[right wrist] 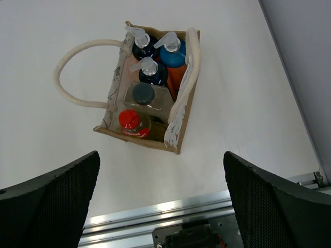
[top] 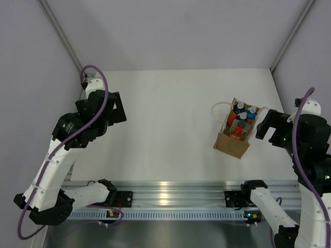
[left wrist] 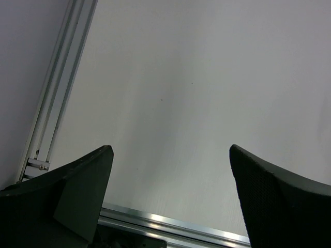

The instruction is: Take the personal care products out of the canvas bag

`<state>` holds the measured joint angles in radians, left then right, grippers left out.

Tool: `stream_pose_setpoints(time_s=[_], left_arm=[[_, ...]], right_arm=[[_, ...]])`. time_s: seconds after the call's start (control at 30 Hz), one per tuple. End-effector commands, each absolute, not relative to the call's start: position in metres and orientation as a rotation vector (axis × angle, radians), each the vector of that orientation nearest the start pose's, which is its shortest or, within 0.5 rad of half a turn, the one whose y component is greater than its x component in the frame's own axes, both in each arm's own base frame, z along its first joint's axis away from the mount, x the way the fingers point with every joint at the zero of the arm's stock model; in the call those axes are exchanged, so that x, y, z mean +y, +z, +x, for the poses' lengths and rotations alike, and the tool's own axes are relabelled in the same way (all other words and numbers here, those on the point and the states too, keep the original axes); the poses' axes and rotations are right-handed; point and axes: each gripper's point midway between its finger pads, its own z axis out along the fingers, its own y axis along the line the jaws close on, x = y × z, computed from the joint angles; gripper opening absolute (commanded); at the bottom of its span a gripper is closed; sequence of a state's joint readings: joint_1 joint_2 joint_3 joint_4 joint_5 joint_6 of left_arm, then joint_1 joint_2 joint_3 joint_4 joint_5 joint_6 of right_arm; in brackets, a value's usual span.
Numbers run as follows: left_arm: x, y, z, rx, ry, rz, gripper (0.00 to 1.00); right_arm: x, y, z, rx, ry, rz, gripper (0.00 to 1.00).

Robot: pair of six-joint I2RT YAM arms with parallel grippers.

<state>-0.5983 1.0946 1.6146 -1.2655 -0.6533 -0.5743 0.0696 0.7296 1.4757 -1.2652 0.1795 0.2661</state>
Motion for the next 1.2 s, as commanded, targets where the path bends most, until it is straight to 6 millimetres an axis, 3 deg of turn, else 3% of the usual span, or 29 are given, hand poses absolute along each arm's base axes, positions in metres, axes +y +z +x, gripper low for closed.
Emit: stream_pose_setpoints(time_s=[0.0,0.23,0.4,0.73,1.0,1.17], left_arm=[[-0.051,0.344,0.236,2.102,0.087,-0.312,0.98],[-0.058,0.343,0.24,2.109,0.053,-0.308,0.98],[-0.068,0.336,0.244,2.139,0.029,-0.291,0.98],[-0.088,0.309,0.253,2.196,-0.022,-0.261,0.98],[-0.096,0.292,0.262,2.233,-0.005,-0.237,0.98],[-0.103,0.287,0.266,2.254,-0.015,-0.217,0.98]], right_arm=[[-0.013,0.35,0.163,2.03,0.002,0.336,0.99],[-0.007,0.347,0.171,2.038,0.024,0.279,1.0],[0.019,0.334,0.179,2.091,0.161,0.169,0.99],[0.014,0.292,0.193,2.254,0.1,0.204,0.79],[0.027,0.272,0.214,2.319,0.119,0.155,0.64],[0.041,0.262,0.231,2.336,0.099,0.113,0.62]])
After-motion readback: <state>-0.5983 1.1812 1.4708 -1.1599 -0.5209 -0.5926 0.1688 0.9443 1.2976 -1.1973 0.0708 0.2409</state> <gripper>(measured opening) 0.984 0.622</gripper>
